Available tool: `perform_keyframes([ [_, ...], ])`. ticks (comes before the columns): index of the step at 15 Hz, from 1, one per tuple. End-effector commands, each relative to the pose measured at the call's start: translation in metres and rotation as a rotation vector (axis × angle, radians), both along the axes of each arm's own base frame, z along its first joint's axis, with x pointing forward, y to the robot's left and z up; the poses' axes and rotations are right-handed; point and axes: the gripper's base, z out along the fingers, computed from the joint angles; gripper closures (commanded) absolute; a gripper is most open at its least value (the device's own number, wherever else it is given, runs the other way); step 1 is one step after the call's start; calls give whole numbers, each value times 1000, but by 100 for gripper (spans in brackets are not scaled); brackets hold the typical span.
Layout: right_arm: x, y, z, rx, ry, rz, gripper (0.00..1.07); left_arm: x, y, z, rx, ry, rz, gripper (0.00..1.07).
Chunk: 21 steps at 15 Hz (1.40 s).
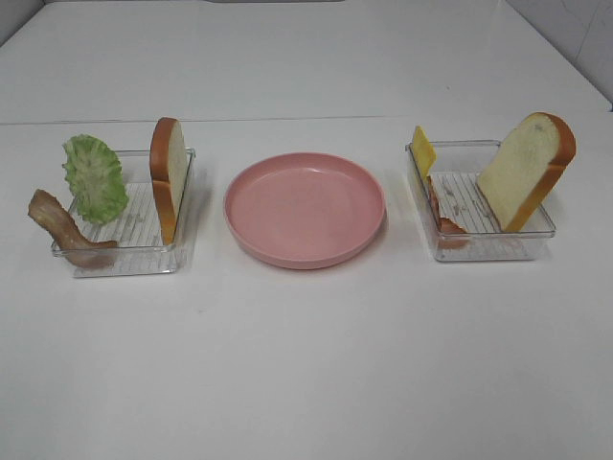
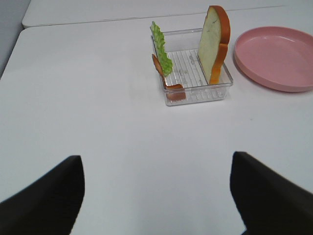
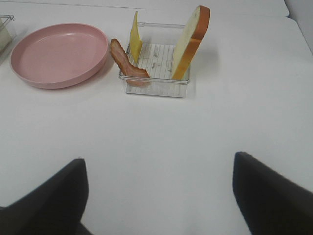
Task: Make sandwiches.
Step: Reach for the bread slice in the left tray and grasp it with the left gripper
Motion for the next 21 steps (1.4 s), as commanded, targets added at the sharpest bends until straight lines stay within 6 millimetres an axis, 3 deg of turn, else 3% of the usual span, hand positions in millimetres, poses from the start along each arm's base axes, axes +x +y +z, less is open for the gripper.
perform_keyframes([
  [1,-1,0,0,2,-19,-4,31,12,-1,21,-33,-33,8,30],
  [5,-1,0,0,2,-19,-4,31,66,-5,49,-59,136,-1,30],
  [6,-1,0,0,2,-19,-4,31,104,-9,55,-95,261,-12,30],
  [7,-1,0,0,2,-19,-4,31,114,-10,55,-101,292,-13,30],
  [12,-1,0,0,2,-19,-4,31,210,-21,52,-188,529,-52,30],
  [16,-1,0,0,2,-19,-4,31,269,-28,50,-234,661,-76,30],
  [17,-1,0,0,2,-19,-4,31,296,-37,48,-208,696,-101,30],
  [21,-1,0,0,2,-19,-4,31,340,-68,35,-126,745,-92,30],
])
